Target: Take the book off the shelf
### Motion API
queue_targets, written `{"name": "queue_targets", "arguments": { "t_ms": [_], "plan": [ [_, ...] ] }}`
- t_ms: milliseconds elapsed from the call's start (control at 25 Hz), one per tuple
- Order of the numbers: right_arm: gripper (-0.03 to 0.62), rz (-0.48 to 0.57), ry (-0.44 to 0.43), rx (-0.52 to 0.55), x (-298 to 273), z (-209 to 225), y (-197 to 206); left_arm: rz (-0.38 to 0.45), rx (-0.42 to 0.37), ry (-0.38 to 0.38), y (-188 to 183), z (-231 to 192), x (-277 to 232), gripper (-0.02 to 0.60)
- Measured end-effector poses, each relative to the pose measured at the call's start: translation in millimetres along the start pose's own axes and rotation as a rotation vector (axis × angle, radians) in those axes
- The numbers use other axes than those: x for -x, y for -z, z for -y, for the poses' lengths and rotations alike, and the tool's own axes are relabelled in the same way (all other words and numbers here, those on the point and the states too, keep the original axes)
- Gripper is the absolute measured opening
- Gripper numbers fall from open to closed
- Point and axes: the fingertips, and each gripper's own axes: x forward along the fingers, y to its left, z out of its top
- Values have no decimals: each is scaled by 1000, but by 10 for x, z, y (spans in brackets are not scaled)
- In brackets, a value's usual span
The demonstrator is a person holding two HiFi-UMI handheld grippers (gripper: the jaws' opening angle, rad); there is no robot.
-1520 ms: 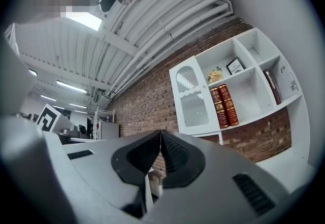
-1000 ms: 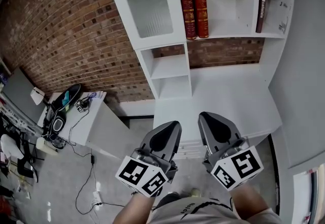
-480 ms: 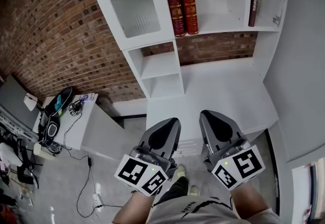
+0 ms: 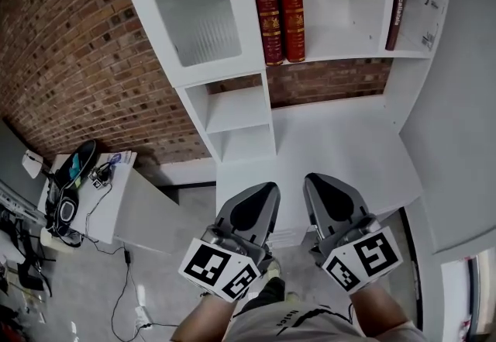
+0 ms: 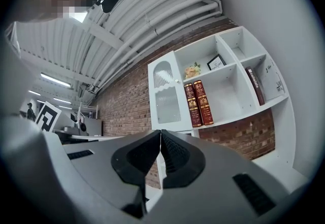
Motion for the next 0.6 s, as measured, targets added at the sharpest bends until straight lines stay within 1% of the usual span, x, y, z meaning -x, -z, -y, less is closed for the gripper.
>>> {"name": "queue_targets", "arguments": {
  "t_ms": [320, 600],
  "plan": [
    [15, -5, 37, 22, -730, 263, 22, 11, -14, 37, -110, -624, -487, 11],
    [15, -22, 83, 41, -1299, 466, 134, 3, -15, 83, -128, -1144, -887, 11]
  ]
}}
